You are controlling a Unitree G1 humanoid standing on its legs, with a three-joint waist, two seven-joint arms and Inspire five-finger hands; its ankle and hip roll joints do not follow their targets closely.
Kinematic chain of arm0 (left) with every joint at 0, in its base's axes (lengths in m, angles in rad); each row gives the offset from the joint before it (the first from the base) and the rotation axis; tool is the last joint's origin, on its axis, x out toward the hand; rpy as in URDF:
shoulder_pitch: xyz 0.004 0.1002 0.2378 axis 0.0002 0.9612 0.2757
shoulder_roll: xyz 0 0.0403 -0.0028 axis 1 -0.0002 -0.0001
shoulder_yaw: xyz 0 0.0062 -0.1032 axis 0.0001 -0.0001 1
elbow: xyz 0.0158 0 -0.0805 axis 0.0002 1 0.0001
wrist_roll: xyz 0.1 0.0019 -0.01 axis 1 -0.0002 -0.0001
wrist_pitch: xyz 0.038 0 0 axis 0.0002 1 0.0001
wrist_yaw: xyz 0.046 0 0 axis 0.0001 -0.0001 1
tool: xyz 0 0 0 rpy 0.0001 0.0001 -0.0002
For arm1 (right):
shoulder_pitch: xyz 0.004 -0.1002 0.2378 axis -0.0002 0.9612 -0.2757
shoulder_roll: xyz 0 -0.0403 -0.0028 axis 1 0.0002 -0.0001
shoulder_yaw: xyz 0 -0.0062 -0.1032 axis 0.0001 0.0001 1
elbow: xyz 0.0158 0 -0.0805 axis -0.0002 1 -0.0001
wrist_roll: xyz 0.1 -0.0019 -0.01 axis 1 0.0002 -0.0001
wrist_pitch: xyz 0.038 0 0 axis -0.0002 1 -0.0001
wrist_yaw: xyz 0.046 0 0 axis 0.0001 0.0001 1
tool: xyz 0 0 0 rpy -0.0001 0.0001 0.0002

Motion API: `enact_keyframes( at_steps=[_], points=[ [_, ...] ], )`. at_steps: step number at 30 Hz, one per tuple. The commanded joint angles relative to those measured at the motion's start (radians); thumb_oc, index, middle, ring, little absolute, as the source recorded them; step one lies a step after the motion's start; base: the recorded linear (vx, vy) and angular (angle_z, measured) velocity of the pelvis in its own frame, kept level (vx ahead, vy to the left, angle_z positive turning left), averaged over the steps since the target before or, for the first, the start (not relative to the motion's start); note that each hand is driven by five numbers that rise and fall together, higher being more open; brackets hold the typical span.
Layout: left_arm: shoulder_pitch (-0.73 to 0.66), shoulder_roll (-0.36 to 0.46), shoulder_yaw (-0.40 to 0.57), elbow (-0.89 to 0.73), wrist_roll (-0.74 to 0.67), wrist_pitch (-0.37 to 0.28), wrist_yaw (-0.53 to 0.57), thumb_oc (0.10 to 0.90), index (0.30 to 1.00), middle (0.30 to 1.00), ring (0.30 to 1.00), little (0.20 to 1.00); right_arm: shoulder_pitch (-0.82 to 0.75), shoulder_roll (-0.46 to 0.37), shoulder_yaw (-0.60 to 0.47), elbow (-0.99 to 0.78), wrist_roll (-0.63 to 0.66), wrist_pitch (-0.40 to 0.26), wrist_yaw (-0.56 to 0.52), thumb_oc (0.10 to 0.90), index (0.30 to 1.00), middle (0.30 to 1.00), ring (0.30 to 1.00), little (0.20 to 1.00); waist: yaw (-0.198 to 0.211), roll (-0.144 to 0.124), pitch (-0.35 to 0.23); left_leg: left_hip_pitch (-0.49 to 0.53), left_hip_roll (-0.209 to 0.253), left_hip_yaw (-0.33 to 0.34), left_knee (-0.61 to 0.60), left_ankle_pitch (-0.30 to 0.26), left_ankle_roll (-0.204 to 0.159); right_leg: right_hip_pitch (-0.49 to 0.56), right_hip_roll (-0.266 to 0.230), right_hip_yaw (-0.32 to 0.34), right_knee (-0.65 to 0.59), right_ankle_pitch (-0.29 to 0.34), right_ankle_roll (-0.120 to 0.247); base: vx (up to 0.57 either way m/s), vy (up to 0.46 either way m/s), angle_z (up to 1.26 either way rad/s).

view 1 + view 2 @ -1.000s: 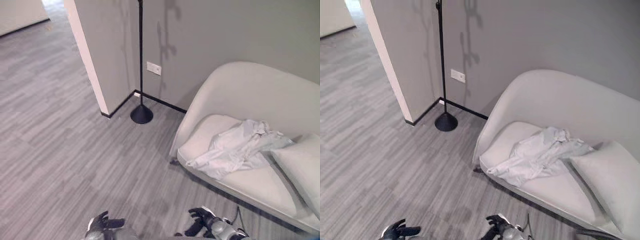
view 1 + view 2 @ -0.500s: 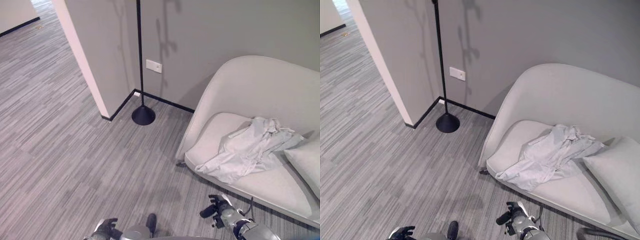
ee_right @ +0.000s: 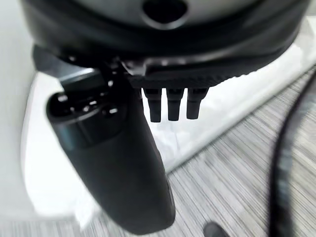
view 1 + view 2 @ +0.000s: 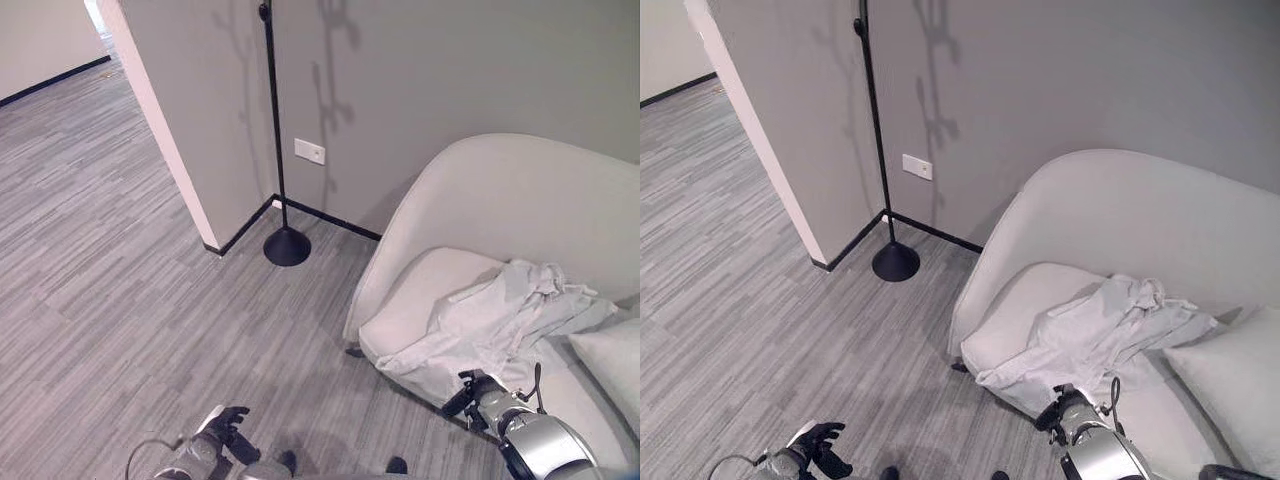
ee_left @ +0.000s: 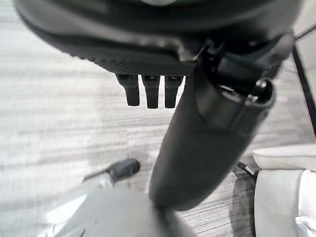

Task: Hang the clothes on the sofa on the clothes rack.

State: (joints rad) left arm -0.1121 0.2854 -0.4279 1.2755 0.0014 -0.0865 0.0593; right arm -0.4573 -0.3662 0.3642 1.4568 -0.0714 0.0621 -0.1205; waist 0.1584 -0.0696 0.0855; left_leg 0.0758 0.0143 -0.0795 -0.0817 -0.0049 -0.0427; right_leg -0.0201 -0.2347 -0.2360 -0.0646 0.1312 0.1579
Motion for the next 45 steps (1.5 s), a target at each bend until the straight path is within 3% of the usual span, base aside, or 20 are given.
enact_keyframes(
  at_steps=[1,3,5,9,14,16,17,19,26,30,34,35,36,37,39,40,41,44,45],
  points=[
    [-0.023,-0.001,-0.004,0.090,0.010,-0.017,0.012,0.800,0.900,0.900,0.900,0.900,-0.114,-0.077,0.014,0.013,-0.010,-0.014,-0.046,0.800,0.900,0.900,0.900,0.900,0.029,-0.045,0.028,-0.024,-0.005,-0.053,0.004,-0.052,0.033,-0.011,-0.085,0.057,0.057,0.084,0.058,0.10,-0.256,0.13],
    [0.017,0.003,0.054,0.113,-0.035,-0.021,0.015,0.800,0.900,0.900,0.900,0.900,-0.125,-0.050,0.010,0.019,0.079,-0.032,-0.023,0.800,0.900,0.900,0.900,0.900,0.040,-0.065,0.019,-0.035,0.038,-0.069,-0.006,-0.044,0.003,0.000,-0.052,0.014,0.029,0.041,0.054,0.11,-0.279,0.17],
    [0.023,0.002,0.069,0.118,-0.054,-0.025,0.020,0.800,0.900,0.900,0.900,0.900,-0.130,-0.042,-0.001,0.016,0.136,-0.044,-0.015,0.800,0.900,0.900,0.900,0.900,0.041,-0.065,0.020,-0.045,0.055,-0.080,-0.006,-0.039,-0.008,0.003,-0.038,0.003,0.016,0.031,0.050,0.04,-0.202,0.21],
    [0.026,-0.013,0.033,0.108,-0.062,-0.038,0.015,0.800,0.900,0.900,0.900,0.900,-0.175,-0.025,-0.075,0.065,0.395,-0.075,0.010,0.800,0.900,0.900,0.900,0.900,0.049,-0.048,0.036,-0.106,0.105,-0.132,-0.006,-0.014,-0.042,0.006,0.011,-0.051,-0.014,-0.012,0.026,-0.02,-0.210,0.34],
    [0.001,-0.024,-0.049,0.032,-0.070,-0.053,0.013,0.800,0.900,0.900,0.900,0.900,-0.224,-0.055,-0.201,0.136,0.639,-0.105,-0.021,0.800,0.900,0.900,0.900,0.900,0.074,0.027,0.083,-0.194,0.123,-0.199,-0.006,0.025,-0.072,-0.005,0.028,-0.129,-0.023,-0.041,0.016,-0.07,-0.084,0.52],
    [-0.012,-0.027,-0.071,0.002,-0.097,-0.054,0.023,0.800,0.900,0.900,0.900,0.900,-0.264,-0.082,-0.290,0.150,0.834,-0.131,-0.061,0.800,0.900,0.900,0.900,0.900,0.086,0.072,0.113,-0.236,0.118,-0.226,-0.006,0.040,-0.080,-0.017,0.028,-0.155,-0.023,-0.049,0.015,-0.10,0.013,0.51],
    [-0.014,-0.027,-0.073,0.002,-0.097,-0.053,0.023,0.800,0.900,0.900,0.900,0.900,-0.266,-0.083,-0.291,0.151,0.835,-0.131,-0.061,0.800,0.900,0.900,0.900,0.900,0.084,0.071,0.113,-0.242,0.114,-0.229,-0.006,0.048,-0.079,-0.021,0.023,-0.158,-0.023,-0.043,0.016,-0.07,0.043,0.43],
    [-0.023,-0.034,-0.091,0.001,-0.098,-0.050,0.033,0.800,0.900,0.900,0.900,0.900,-0.275,-0.080,-0.362,0.156,0.971,-0.155,-0.098,0.800,0.900,0.900,0.900,0.900,0.088,0.096,0.127,-0.258,0.108,-0.237,-0.006,0.044,-0.078,-0.030,0.023,-0.164,-0.023,-0.049,0.015,-0.02,0.039,0.33],
    [-0.054,-0.071,-0.145,0.013,-0.121,-0.049,0.103,0.800,0.900,0.900,0.900,0.900,-0.231,-0.061,-0.489,0.139,1.175,-0.239,-0.250,0.800,0.900,0.900,0.900,0.900,0.070,0.146,0.151,-0.295,0.070,-0.229,-0.006,0.041,-0.062,-0.069,-0.008,-0.157,-0.022,-0.038,0.024,0.02,0.094,0.11],
    [-0.066,-0.082,-0.152,0.016,-0.130,-0.053,0.130,0.800,0.900,0.900,0.900,0.900,-0.191,-0.042,-0.494,0.140,1.183,-0.259,-0.296,0.800,0.900,0.900,0.900,0.900,0.061,0.150,0.152,-0.296,0.061,-0.222,-0.006,0.038,-0.057,-0.080,-0.018,-0.148,-0.022,-0.033,0.026,0.03,0.088,-0.01],
    [-0.080,-0.101,-0.156,0.026,-0.148,-0.061,0.176,0.800,0.900,0.900,0.900,0.900,-0.112,0.013,-0.489,0.090,1.192,-0.328,-0.381,0.800,0.900,0.900,0.900,0.900,0.034,0.142,0.152,-0.299,0.051,-0.213,-0.006,0.037,-0.053,-0.088,-0.023,-0.134,-0.022,-0.031,0.027,0.03,0.068,-0.02],
    [-0.083,-0.107,-0.155,0.024,-0.155,-0.067,0.190,0.800,0.900,0.900,0.900,0.900,-0.092,0.034,-0.457,0.043,1.140,-0.349,-0.412,0.800,0.900,0.900,0.900,0.900,0.026,0.138,0.154,-0.299,0.051,-0.210,-0.006,0.038,-0.051,-0.091,-0.024,-0.130,-0.022,-0.029,0.027,0.01,0.088,-0.05],
    [-0.080,-0.118,-0.149,0.015,-0.151,-0.077,0.217,0.800,0.900,0.900,0.900,0.900,-0.027,0.087,-0.401,-0.130,0.983,-0.390,-0.504,0.800,0.900,0.900,0.900,0.900,0.006,0.129,0.160,-0.296,0.048,-0.204,-0.006,0.037,-0.046,-0.093,-0.025,-0.122,-0.022,-0.025,0.026,0.00,0.068,-0.05],
    [-0.078,-0.117,-0.148,0.015,-0.150,-0.077,0.218,0.800,0.900,0.900,0.900,0.900,-0.019,0.092,-0.401,-0.144,0.974,-0.388,-0.517,0.800,0.900,0.900,0.900,0.900,0.005,0.128,0.158,-0.296,0.048,-0.204,-0.006,0.037,-0.046,-0.093,-0.026,-0.122,-0.022,-0.025,0.026,-0.01,0.061,-0.12],
    [-0.073,-0.124,-0.154,0.009,-0.112,-0.078,0.238,0.800,0.900,0.900,0.900,0.900,0.035,0.100,-0.371,-0.325,0.840,-0.399,-0.595,0.800,0.900,0.900,0.900,0.900,-0.013,0.113,0.161,-0.292,0.048,-0.199,-0.006,0.033,-0.042,-0.096,-0.028,-0.117,-0.023,-0.022,0.026,-0.02,0.036,-0.20],
    [-0.068,-0.125,-0.163,0.003,-0.079,-0.075,0.245,0.800,0.900,0.900,0.900,0.900,0.059,0.087,-0.368,-0.428,0.767,-0.383,-0.633,0.800,0.900,0.900,0.900,0.900,-0.021,0.105,0.159,-0.293,0.043,-0.201,-0.006,0.037,-0.038,-0.098,-0.034,-0.118,-0.023,-0.015,0.027,0.00,0.045,-0.16],
    [-0.060,-0.120,-0.171,-0.005,-0.025,-0.070,0.259,0.800,0.900,0.900,0.900,0.900,0.091,0.044,-0.368,-0.549,0.611,-0.342,-0.683,0.800,0.900,0.900,0.900,0.900,-0.030,0.096,0.157,-0.285,0.047,-0.199,-0.006,0.025,-0.038,-0.091,-0.036,-0.122,-0.022,-0.020,0.033,-0.01,0.049,-0.06],
    [-0.057,-0.118,-0.175,-0.008,-0.003,-0.068,0.263,0.800,0.900,0.900,0.900,0.900,0.106,0.022,-0.371,-0.612,0.519,-0.309,-0.714,0.800,0.900,0.900,0.900,0.900,-0.035,0.090,0.156,-0.287,0.042,-0.201,-0.006,0.029,-0.035,-0.090,-0.042,-0.127,-0.023,-0.013,0.037,0.00,0.019,-0.02],
    [-0.058,-0.114,-0.178,-0.011,0.026,-0.071,0.272,0.800,0.900,0.900,0.900,0.900,0.129,-0.013,-0.386,-0.683,0.378,-0.262,-0.756,0.800,0.900,0.900,0.900,0.900,-0.038,0.084,0.159,-0.283,0.041,-0.202,-0.006,0.025,-0.033,-0.084,-0.048,-0.134,-0.022,-0.012,0.043,0.00,0.000,0.00]
  ],
)
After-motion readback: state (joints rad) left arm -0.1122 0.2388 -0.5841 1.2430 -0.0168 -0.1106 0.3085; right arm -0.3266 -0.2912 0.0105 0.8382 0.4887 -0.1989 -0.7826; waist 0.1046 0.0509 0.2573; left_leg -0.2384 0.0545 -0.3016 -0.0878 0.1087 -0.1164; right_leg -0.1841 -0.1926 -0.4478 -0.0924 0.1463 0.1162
